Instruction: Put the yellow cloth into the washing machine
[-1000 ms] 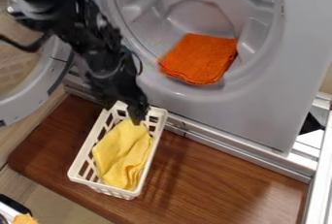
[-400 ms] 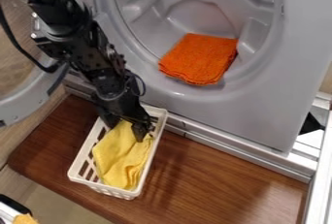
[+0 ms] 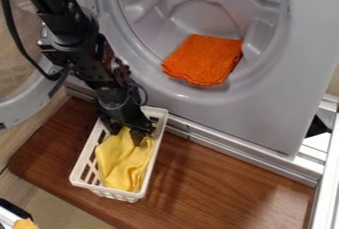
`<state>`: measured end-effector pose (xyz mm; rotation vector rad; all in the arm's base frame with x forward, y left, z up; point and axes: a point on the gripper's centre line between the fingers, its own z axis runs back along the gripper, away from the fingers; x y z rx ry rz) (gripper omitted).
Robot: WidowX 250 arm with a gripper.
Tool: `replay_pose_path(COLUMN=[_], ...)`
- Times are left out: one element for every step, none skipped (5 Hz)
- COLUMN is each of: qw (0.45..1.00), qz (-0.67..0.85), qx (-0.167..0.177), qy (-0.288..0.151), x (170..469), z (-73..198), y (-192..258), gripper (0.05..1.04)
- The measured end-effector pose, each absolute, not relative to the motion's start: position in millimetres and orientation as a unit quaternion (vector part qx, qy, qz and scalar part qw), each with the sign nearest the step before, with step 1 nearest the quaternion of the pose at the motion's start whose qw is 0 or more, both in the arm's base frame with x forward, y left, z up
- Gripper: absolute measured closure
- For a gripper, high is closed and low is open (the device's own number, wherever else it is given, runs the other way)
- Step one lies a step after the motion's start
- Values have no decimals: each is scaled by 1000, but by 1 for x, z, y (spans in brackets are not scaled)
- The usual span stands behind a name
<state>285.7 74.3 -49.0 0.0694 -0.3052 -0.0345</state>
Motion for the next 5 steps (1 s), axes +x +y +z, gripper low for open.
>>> replay_pose_path(qw=[987,988,989,987,982], qz=[-12,-21,-21,-30,-31], qx=[39,39,37,27,22], qy=[-154,-150,-145,-154,-186], x=[286,285,282,285,283], z=[-49,-50,-50,-35,2], y=[76,69,68,65,66], gripper=[721,931,1025,1032,1032])
